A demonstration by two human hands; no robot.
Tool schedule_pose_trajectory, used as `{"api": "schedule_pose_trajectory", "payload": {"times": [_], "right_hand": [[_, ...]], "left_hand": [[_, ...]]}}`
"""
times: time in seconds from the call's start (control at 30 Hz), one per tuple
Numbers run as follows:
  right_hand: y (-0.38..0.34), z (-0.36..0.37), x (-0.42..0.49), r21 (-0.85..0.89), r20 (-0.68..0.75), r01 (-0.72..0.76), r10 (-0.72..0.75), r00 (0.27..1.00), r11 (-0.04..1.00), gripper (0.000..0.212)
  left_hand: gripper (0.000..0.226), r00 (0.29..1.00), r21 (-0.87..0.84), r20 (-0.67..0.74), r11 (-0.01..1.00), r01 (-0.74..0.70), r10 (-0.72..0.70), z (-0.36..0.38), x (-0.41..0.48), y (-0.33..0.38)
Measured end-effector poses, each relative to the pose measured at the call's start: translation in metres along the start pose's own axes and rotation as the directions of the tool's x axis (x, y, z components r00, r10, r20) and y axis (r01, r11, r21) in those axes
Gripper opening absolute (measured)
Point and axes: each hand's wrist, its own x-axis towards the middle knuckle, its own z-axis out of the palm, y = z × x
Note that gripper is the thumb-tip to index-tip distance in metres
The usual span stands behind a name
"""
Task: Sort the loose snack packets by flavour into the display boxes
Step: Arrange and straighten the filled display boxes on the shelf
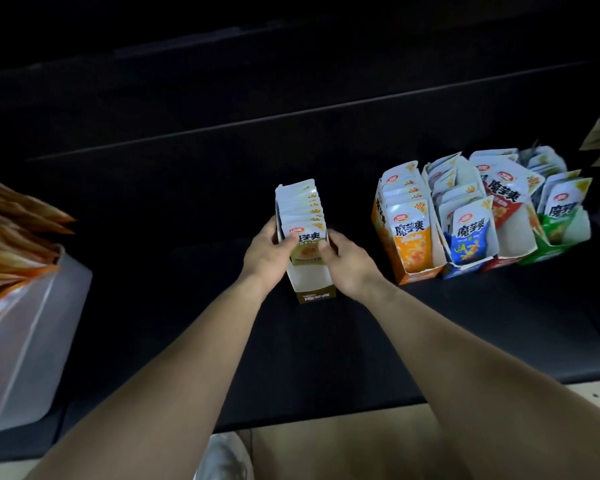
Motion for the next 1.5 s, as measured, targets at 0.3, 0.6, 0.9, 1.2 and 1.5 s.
{"api": "schedule_pose_trajectory", "payload": {"times": [0.3,0.6,0.9,1.2,1.5], "right_hand": [[0.002,-0.008,-0.023,-0.032,-0.04,0.029,-0.03,0.999,0.999,0.057],[-0.013,0.001,0.031,-0.072,-0.217,0.132,-0.144,0.965,0.989,0.045],[-0.013,0.002,0.029,-0.113,-0.261,0.048,-0.076,0.962,0.992,0.043],[-0.001,-0.026,-0.044,-0.127,-0.202,-0.013,-0.013,0.979,0.992,0.049],[0.06,-0.085,-0.086,-0.531,-0.223,-0.092,-0.034,0.974,0.843,0.063]], "left_hand": [[0.068,0.989,0.123,-0.146,0.992,0.021,-0.002,0.004,-0.012,0.016],[0.042,0.973,0.1,-0.231,0.994,0.039,-0.015,0.0,0.022,0.017],[0.057,0.982,0.127,-0.191,0.992,0.024,0.0,-0.001,0.015,0.015],[0.074,0.988,0.158,-0.146,0.985,0.073,-0.05,-0.021,-0.031,0.024],[0.041,0.988,0.256,-0.107,0.963,-0.083,0.114,0.023,-0.088,0.023]]}}
